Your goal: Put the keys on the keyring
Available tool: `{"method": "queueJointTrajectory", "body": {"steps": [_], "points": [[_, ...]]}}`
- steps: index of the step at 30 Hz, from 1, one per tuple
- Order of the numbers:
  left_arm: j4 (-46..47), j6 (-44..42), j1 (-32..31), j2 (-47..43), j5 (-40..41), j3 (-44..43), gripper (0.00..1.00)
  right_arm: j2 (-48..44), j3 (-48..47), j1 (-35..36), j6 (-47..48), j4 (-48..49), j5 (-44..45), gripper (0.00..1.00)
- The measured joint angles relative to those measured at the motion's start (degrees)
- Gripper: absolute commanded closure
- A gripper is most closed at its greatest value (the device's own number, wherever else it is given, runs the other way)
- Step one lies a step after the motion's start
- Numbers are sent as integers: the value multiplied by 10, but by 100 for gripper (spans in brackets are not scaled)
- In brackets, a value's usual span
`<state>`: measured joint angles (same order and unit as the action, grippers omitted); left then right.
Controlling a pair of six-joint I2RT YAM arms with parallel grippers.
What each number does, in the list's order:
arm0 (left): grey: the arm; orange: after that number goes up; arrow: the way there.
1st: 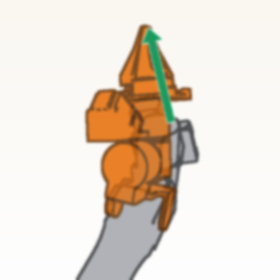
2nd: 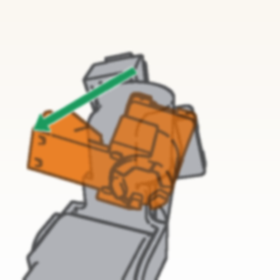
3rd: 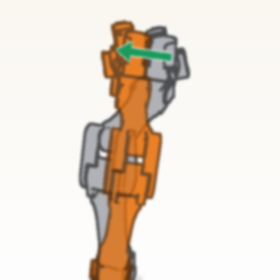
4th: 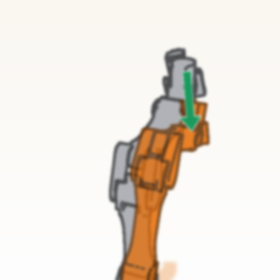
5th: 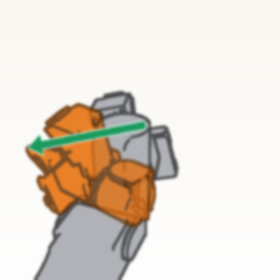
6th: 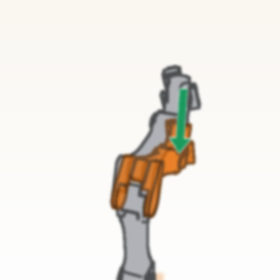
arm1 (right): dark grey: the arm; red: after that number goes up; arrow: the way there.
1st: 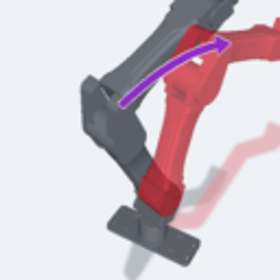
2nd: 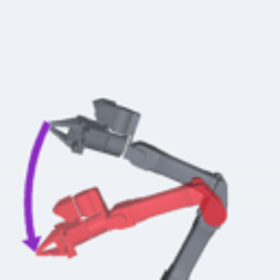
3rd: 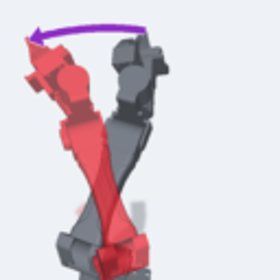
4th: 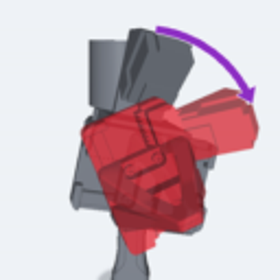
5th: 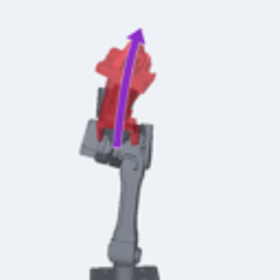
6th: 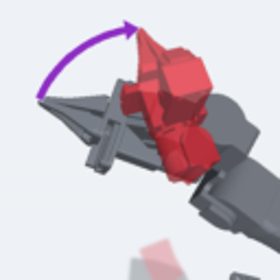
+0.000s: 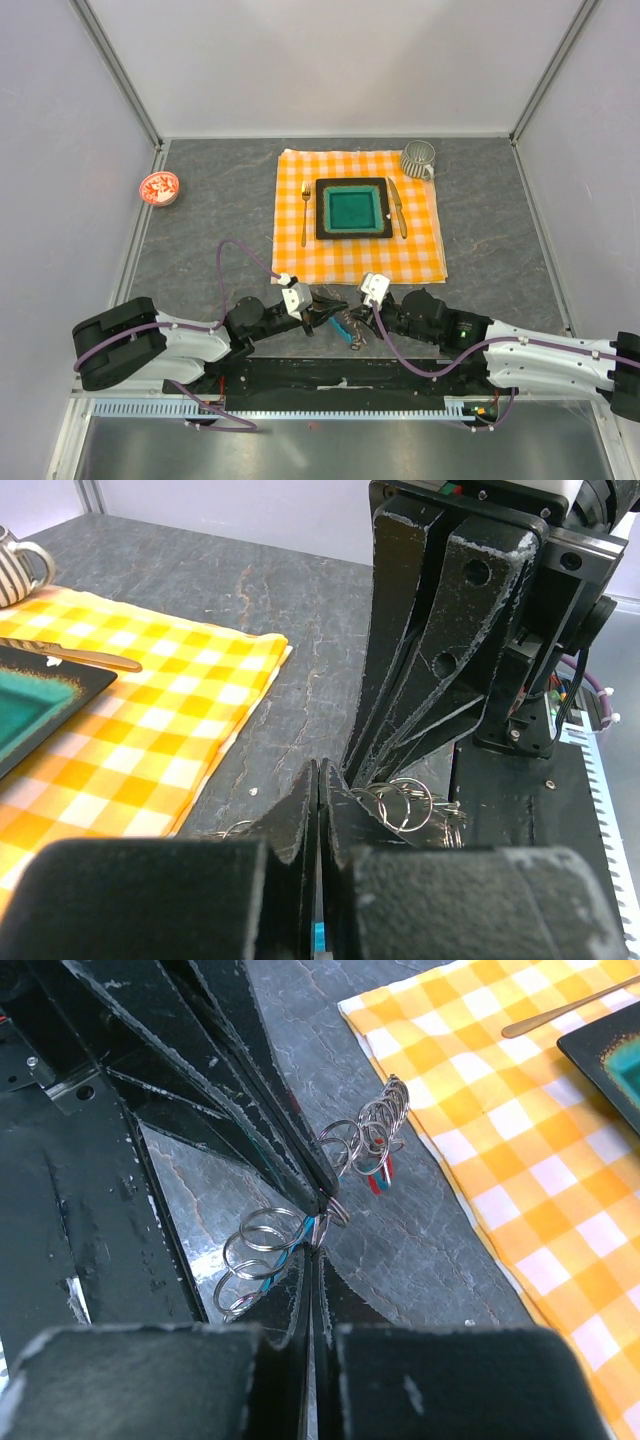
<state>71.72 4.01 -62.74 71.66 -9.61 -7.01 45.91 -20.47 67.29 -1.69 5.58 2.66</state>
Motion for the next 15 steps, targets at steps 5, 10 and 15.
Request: {"method": "queueJointTrajectory", "body": {"steps": [5, 10, 15], "points": [[0, 0, 0, 1, 0, 0, 98, 3, -1, 0, 6, 2, -6, 100], [0, 0, 0, 5, -2, -3, 98, 5, -1, 0, 7, 9, -16, 100], [2, 0, 0, 12, -6, -8, 98, 3, -1, 0, 10, 12, -19, 100]]}}
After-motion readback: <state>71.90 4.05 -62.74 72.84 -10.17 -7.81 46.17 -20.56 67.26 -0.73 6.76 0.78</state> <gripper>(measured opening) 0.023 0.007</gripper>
